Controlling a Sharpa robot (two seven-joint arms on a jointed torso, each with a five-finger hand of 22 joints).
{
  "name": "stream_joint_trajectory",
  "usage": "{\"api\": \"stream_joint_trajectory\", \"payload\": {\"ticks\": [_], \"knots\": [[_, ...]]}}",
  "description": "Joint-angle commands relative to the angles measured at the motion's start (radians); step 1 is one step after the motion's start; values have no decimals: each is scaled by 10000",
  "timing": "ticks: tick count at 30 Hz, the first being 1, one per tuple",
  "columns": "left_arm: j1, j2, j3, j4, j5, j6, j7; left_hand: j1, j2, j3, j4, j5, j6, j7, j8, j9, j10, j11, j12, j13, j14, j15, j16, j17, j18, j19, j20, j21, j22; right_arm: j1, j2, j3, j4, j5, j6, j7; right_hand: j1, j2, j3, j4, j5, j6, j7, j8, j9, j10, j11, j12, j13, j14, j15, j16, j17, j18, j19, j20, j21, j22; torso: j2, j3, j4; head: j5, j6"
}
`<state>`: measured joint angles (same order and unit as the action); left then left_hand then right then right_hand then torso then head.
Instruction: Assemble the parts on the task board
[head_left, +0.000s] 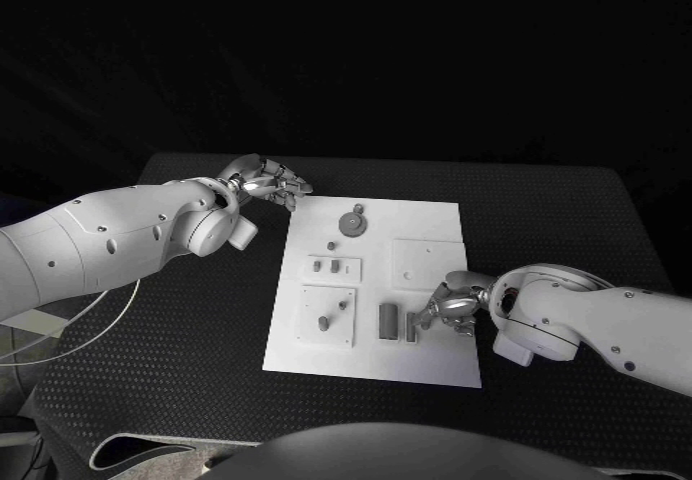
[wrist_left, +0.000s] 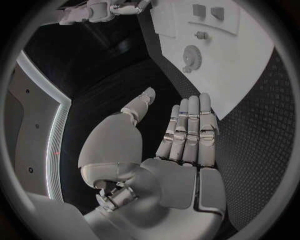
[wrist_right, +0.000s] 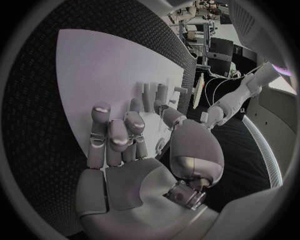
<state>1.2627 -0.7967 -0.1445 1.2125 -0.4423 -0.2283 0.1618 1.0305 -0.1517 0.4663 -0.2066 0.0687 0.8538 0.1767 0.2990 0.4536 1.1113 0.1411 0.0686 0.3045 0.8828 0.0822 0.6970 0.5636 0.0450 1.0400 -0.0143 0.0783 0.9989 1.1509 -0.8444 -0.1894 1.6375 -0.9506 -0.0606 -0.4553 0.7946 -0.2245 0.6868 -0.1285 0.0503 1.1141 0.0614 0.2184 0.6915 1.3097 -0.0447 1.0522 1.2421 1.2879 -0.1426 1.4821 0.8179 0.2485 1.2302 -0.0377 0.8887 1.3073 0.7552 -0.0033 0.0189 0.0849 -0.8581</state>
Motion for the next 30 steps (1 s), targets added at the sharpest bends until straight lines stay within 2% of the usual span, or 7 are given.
{"api": "stream_joint_trajectory", "payload": {"ticks": [1, 6, 10, 12, 16, 24, 30], "knots": [[8, -2, 5, 26, -45, 106, 67, -51, 0, 15, 62, -42, 57, 28, 26, 2, 9, -35, 5, 14, 60, 29, -49, 14, 205, -22, -1, -52, 16, -5, -176, 3, 122, -684, -358, 496, 22, -248, 57, 164, -9, -92, 60, -22, 15, -92, 13, -38, -20, 12, -37, -48, -15, 133, 52, -56, -66, 117, 0, 0, -3, -2, 5], [8, -4, 5, 30, -45, 104, 76, -50, 0, 15, 62, -42, 57, 28, 26, 2, 9, -35, 5, 14, 60, 29, -50, 15, 205, -22, -1, -52, 16, 4, -434, 9, 264, -1321, -969, 1367, 263, -384, 102, 173, -7, -377, 134, -150, -14, -133, 80, -11, 2, 12, 9, -52, -17, 133, 56, -89, -71, 125, -1, 2, -4, -10, 13], [8, -11, 5, 31, -45, 98, 88, -49, 0, 15, 62, -42, 58, 28, 26, 1, 10, -35, 5, 14, 61, 29, -51, 17, 205, -22, -1, -51, 16, 10, -522, 7, 294, -2291, -1566, 2393, 1099, -218, 177, -313, -8, -573, 210, -203, 13, -41, 153, 256, 167, 39, 80, -1, 10, 133, 93, -152, -25, 155, -2, 2, -6, -24, 16], [7, -7, 5, 25, -45, 100, 99, -49, 0, 15, 63, -43, 58, 28, 27, 1, 10, -35, 5, 14, 61, 29, -52, 18, 205, -22, -1, -51, 17, 9, -527, 7, 298, -2521, -1821, 2827, 1488, -67, 187, -546, -9, -684, 244, -239, 22, -33, 183, 317, 203, 41, 108, 14, 20, 132, 103, -168, -11, 162, 0, 0, -8, -35, 21], [7, 7, 5, 16, -45, 113, 101, -49, 3, 16, 65, -43, 58, 28, 27, 1, 11, -35, 6, 15, 62, 29, -52, 20, 205, -21, 0, -51, 17, 7, -522, 5, 316, -3118, -2300, 3495, 2177, 537, -11, -1210, -7, -920, 360, -325, 17, -67, 291, 372, 224, 21, 223, 19, 29, 132, 39, -124, -5, 178, 5, 14, -4, -47, 20], [6, 13, 5, 7, -45, 120, 93, -50, 9, 16, 70, -42, 57, 28, 26, 1, 11, -35, 6, 15, 64, 29, -54, 23, 205, -20, 0, -50, 17, -32, -438, 1, 191, -3773, -1847, 3857, 2759, 1365, -68, -1605, -10, -951, 414, -365, -65, -123, 362, 317, 146, -3, 299, -7, 17, 133, -73, -48, -17, 186, 5, 8, -2, -68, 11], [6, 10, 5, 4, -45, 117, 87, -51, 14, 17, 74, -42, 54, 29, 24, 0, 10, -35, 6, 15, 64, 29, -55, 25, 205, -20, 0, -50, 18, -108, -371, 0, 96, -3772, -1439, 3812, 2828, 1637, -179, -1608, -11, -1089, 475, -482, -206, -202, 420, 221, 57, -35, 347, -26, 10, 133, -161, 6, -11, 194, 3, 5, 0, -64, -4]]}}
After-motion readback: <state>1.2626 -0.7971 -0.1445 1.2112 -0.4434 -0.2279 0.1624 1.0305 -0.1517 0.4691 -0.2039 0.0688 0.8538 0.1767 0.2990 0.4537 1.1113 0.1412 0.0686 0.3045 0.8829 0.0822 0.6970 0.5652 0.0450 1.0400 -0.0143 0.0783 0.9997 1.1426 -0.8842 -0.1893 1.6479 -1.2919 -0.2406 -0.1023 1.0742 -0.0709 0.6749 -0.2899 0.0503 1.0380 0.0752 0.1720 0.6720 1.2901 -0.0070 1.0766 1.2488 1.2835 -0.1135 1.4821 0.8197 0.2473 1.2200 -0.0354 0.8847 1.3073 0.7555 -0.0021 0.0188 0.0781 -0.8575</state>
